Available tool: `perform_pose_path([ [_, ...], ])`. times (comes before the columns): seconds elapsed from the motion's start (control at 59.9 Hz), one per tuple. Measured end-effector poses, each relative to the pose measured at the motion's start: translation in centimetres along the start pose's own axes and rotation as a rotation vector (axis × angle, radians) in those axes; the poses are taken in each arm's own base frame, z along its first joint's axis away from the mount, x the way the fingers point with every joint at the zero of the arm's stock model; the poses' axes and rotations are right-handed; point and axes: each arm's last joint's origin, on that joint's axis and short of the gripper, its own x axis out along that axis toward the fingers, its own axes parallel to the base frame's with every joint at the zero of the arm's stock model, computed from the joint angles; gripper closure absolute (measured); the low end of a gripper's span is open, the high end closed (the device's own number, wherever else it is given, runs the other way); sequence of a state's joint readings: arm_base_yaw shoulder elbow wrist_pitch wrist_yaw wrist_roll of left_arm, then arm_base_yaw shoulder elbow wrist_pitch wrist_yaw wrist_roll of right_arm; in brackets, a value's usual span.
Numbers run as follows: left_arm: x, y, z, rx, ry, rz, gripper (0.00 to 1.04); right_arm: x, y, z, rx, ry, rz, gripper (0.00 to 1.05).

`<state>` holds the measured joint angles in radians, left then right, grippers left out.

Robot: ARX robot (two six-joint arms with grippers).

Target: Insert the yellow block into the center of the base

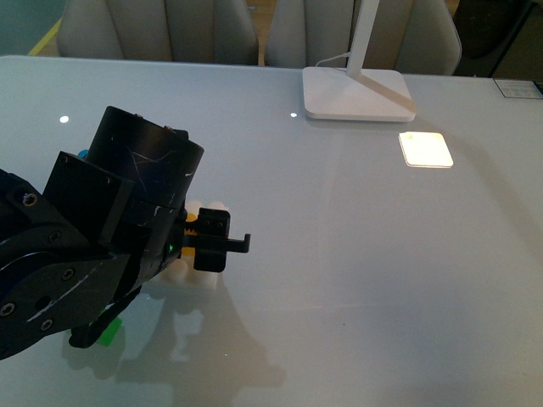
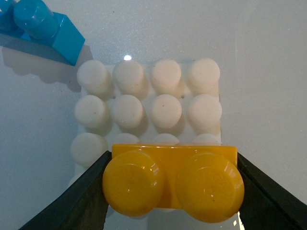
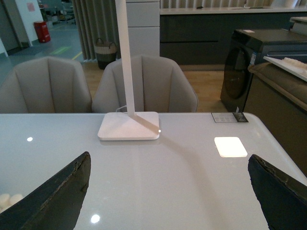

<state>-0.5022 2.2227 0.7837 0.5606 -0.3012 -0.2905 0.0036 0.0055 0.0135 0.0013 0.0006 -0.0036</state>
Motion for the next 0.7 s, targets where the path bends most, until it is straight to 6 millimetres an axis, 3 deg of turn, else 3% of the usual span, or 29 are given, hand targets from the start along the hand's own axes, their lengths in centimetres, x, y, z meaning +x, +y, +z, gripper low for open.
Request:
perform_pose_path([
  [0.701, 0.99, 0.19, -0.25, 0.041, 0.005, 0.011, 0.42, 0.00, 0.00, 0.00, 0.000, 0.000, 0.000, 0.09],
])
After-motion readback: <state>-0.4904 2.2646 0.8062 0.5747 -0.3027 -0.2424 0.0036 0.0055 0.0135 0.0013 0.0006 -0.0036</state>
